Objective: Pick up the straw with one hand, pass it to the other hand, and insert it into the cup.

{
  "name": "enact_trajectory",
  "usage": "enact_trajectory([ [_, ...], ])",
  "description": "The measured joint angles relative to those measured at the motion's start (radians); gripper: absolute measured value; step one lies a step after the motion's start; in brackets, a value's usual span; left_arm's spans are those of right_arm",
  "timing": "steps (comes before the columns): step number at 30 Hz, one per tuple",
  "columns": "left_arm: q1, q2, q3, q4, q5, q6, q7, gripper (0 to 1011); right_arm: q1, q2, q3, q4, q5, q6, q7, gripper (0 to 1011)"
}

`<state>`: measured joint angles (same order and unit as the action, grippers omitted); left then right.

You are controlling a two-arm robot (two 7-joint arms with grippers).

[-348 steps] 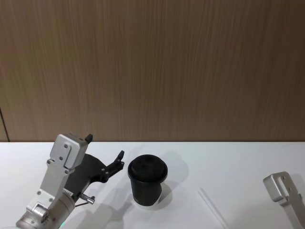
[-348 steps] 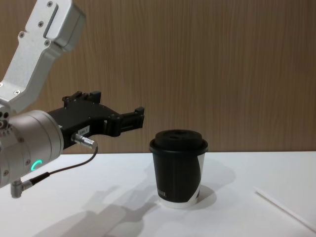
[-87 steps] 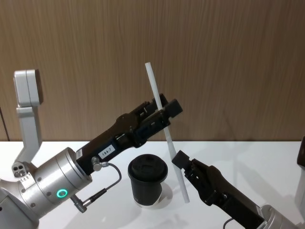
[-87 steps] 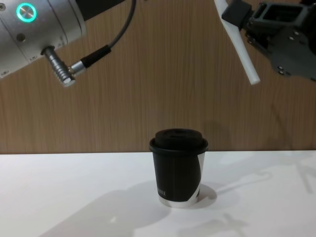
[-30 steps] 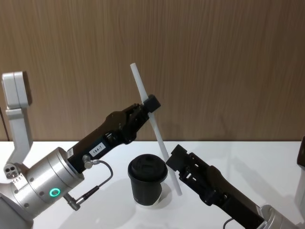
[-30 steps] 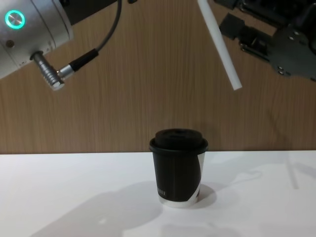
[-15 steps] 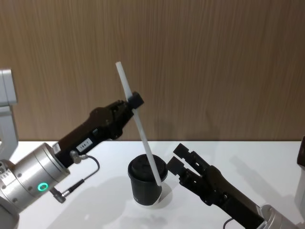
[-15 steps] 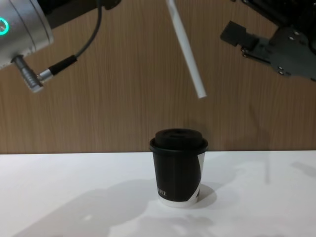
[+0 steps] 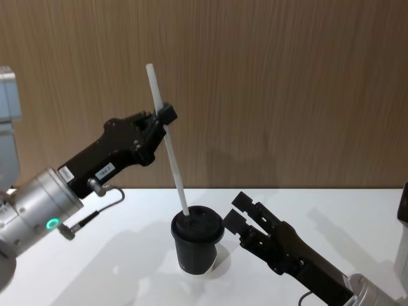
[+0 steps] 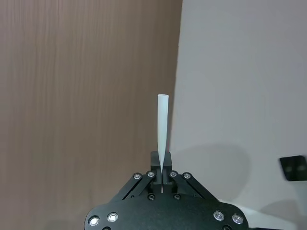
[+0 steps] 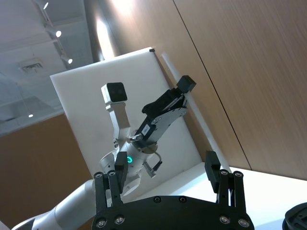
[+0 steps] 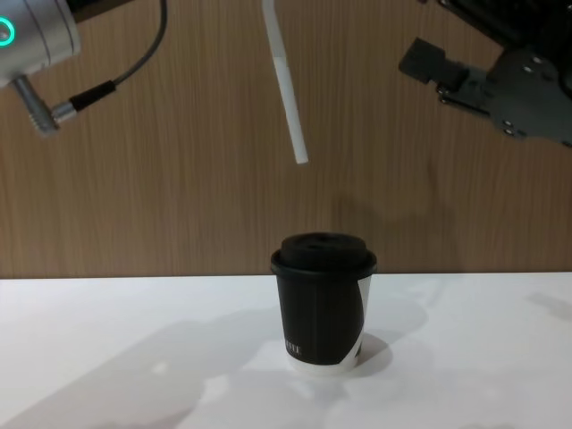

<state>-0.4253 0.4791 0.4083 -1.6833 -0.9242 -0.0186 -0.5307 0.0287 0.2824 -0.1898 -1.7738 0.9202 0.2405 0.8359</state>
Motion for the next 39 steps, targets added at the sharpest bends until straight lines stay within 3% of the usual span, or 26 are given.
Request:
enact_trajectory([
  [12, -0.080, -0.013, 0.039, 0.082, 0.157, -0.048, 0.039, 10, 0.000, 0.000, 0.000, 0.000, 0.000, 0.000, 0.000, 1001],
  [25, -0.110, -0.057, 0.075, 0.171, 0.279, -0.101, 0.092, 11, 0.000, 0.000, 0.000, 0.000, 0.000, 0.000, 0.000, 1001],
  [39, -0.121, -0.110, 0.094, 0.249, 0.342, -0.151, 0.117, 11, 0.000, 0.000, 0.000, 0.000, 0.000, 0.000, 0.000, 1001],
])
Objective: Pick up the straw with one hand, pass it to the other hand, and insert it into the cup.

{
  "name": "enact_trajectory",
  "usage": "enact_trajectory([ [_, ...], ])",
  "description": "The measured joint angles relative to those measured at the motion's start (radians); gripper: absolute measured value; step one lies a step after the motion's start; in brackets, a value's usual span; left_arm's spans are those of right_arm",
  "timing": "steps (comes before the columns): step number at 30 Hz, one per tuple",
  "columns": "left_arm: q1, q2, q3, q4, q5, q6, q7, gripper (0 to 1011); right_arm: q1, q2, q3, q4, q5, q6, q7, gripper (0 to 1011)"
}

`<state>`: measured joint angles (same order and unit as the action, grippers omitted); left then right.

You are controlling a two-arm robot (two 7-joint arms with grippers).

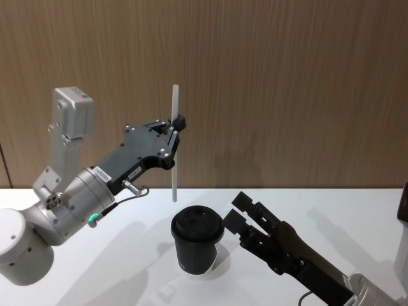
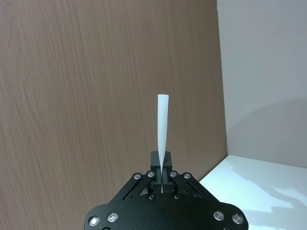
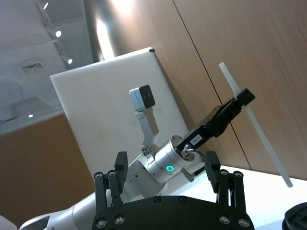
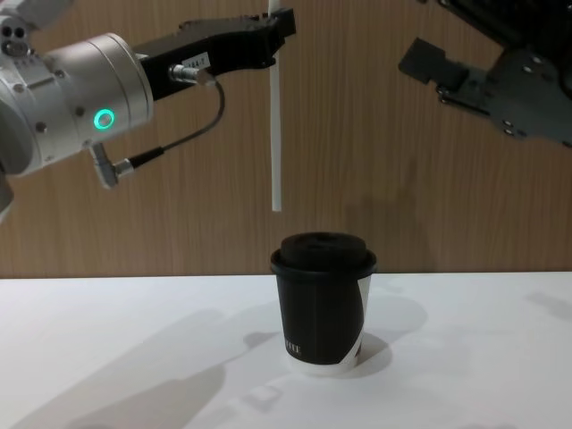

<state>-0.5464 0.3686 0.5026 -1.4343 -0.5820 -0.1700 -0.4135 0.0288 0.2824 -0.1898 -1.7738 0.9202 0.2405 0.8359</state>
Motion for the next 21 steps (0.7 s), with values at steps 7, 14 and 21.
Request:
enact_trajectory([
  [7, -0.009, -0.021, 0.004, 0.025, 0.014, -0.014, 0.000, 10, 0.000, 0.000, 0.000, 0.000, 0.000, 0.000, 0.000, 1001],
  [14, -0.021, -0.033, 0.011, 0.045, 0.032, -0.022, -0.011, 10, 0.000, 0.000, 0.000, 0.000, 0.000, 0.000, 0.000, 1001],
  [21, -0.031, -0.041, 0.017, 0.059, 0.047, -0.022, -0.020, 10, 0.000, 0.000, 0.000, 0.000, 0.000, 0.000, 0.000, 1001],
])
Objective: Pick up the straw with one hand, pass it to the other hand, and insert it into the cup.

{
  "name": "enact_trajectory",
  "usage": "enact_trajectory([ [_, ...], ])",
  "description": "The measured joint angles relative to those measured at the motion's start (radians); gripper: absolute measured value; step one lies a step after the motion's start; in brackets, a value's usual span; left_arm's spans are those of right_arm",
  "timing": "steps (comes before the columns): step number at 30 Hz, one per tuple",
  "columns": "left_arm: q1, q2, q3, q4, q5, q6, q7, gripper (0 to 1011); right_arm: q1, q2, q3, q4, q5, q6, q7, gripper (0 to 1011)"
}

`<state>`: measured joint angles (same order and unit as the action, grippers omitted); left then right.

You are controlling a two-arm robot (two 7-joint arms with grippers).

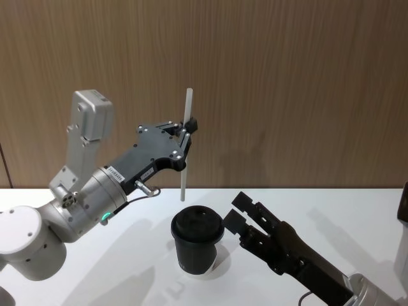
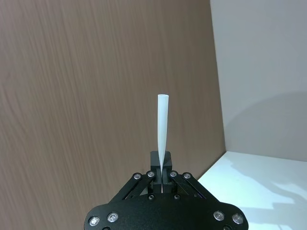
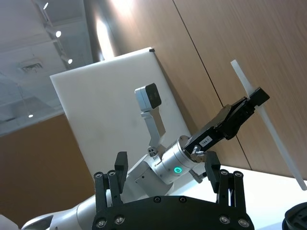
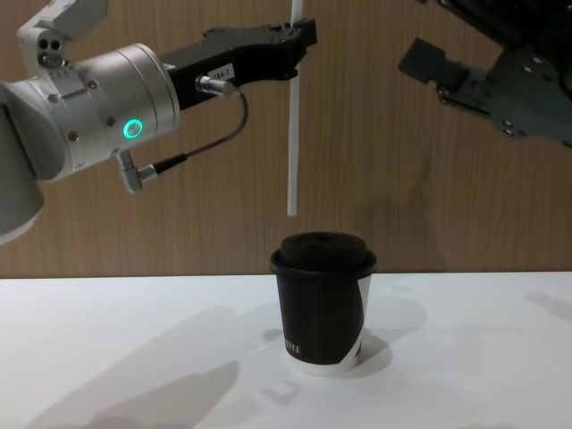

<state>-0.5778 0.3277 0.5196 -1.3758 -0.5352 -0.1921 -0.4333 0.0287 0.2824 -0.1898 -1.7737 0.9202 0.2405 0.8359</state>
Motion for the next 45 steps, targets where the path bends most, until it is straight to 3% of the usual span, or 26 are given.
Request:
enact_trajectory([
  [12, -0.014, -0.024, 0.007, 0.017, 0.007, 0.014, -0.023, 10, 0.000, 0.000, 0.000, 0.000, 0.000, 0.000, 0.000, 1001],
  [23, -0.017, -0.046, 0.009, 0.023, -0.016, 0.047, -0.051, 10, 0.000, 0.000, 0.000, 0.000, 0.000, 0.000, 0.000, 1001],
  [45, -0.026, -0.065, 0.016, 0.040, -0.019, 0.092, -0.091, 10, 0.000, 0.000, 0.000, 0.000, 0.000, 0.000, 0.000, 1001],
])
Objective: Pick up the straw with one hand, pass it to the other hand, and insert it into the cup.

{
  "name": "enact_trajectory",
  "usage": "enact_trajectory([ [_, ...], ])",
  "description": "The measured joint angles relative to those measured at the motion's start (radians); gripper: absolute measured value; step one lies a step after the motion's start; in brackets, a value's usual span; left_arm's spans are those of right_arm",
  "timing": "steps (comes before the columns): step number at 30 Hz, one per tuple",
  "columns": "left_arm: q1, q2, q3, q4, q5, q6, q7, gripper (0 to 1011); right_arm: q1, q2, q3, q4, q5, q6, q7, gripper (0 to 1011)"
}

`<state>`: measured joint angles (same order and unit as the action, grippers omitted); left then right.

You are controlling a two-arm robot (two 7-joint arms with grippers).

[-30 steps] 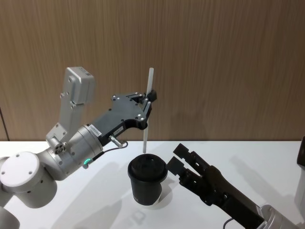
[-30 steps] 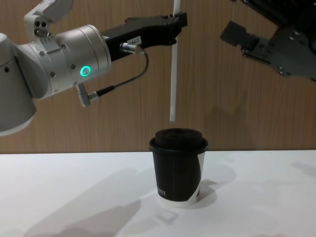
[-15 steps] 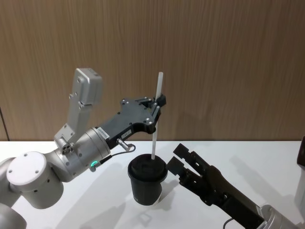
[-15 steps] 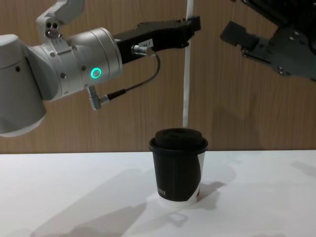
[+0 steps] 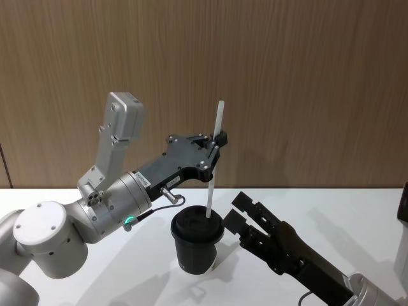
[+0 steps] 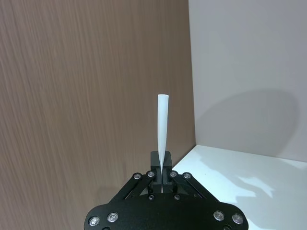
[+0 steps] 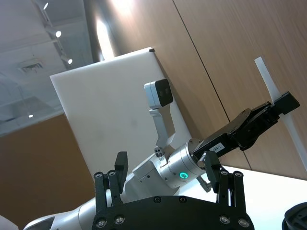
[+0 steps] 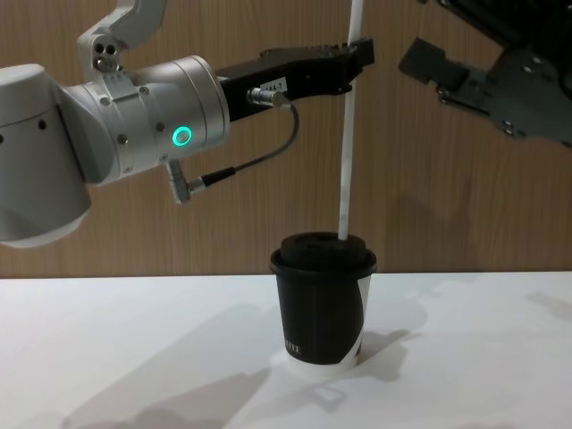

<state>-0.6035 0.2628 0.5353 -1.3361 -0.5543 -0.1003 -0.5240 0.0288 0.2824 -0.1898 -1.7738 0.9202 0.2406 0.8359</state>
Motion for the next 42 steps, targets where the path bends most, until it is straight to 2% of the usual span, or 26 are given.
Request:
enact_trajectory([
  [21, -0.001, -0.013, -0.031, 0.005, 0.005, -0.007, -0.008, 10, 0.000, 0.000, 0.000, 0.000, 0.000, 0.000, 0.000, 1001],
  [42, -0.002, -0.018, -0.049, 0.015, 0.036, -0.001, 0.005, 11, 0.000, 0.000, 0.000, 0.000, 0.000, 0.000, 0.000, 1001],
])
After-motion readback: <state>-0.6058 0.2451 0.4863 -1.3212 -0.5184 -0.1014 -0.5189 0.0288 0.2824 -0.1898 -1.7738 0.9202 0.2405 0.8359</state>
